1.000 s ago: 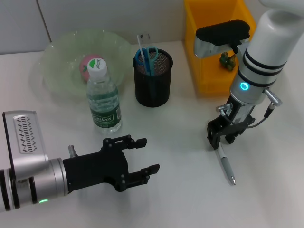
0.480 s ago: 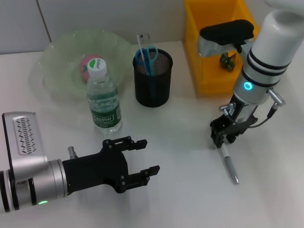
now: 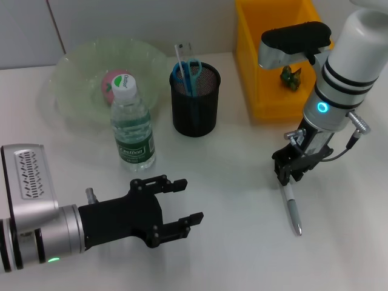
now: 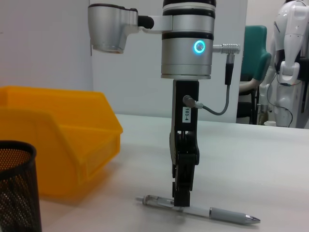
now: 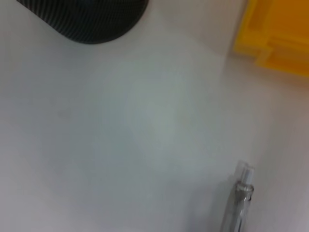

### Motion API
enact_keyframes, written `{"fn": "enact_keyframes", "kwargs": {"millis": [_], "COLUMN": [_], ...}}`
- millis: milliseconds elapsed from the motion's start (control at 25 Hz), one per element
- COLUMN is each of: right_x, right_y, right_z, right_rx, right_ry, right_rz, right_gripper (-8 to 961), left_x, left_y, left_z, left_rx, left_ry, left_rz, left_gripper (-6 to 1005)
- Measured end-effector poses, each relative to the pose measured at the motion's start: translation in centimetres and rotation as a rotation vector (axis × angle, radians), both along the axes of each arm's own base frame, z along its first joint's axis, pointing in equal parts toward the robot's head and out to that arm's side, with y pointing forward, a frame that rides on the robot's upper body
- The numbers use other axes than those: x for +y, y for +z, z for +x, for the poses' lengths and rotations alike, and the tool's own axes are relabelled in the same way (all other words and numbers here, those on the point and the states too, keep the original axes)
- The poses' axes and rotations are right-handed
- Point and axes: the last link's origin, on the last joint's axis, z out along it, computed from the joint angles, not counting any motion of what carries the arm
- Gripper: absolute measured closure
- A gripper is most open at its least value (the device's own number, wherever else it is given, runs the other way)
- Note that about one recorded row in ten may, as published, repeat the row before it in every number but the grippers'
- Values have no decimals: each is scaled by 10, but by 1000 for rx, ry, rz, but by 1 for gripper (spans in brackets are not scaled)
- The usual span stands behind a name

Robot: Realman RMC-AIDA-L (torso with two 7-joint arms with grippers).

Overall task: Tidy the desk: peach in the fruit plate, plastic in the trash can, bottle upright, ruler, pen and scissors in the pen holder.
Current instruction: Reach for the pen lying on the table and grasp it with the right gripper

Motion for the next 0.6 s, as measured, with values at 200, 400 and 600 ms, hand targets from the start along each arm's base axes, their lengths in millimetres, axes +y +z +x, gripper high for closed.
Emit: {"fn": "enact_keyframes", "kwargs": {"millis": [200,400,600], "right_x": [0,-1,-2], "right_y": [-1,-3,-4], "right_z": [0,1,2], "right_rx": [-10,-19,-26], "right_ry": [6,6,8], "right_rz": [-5,-16,-23], "right_gripper": [698,741,879], "left_x": [1,1,1], "left_y": [0,0,0], "left_z": [1,1,1], "left_rx": [0,1,1], "left_ry": [-4,-5,-4], "left_rz": [0,-1,-1], "left_gripper": [328,328,328]}}
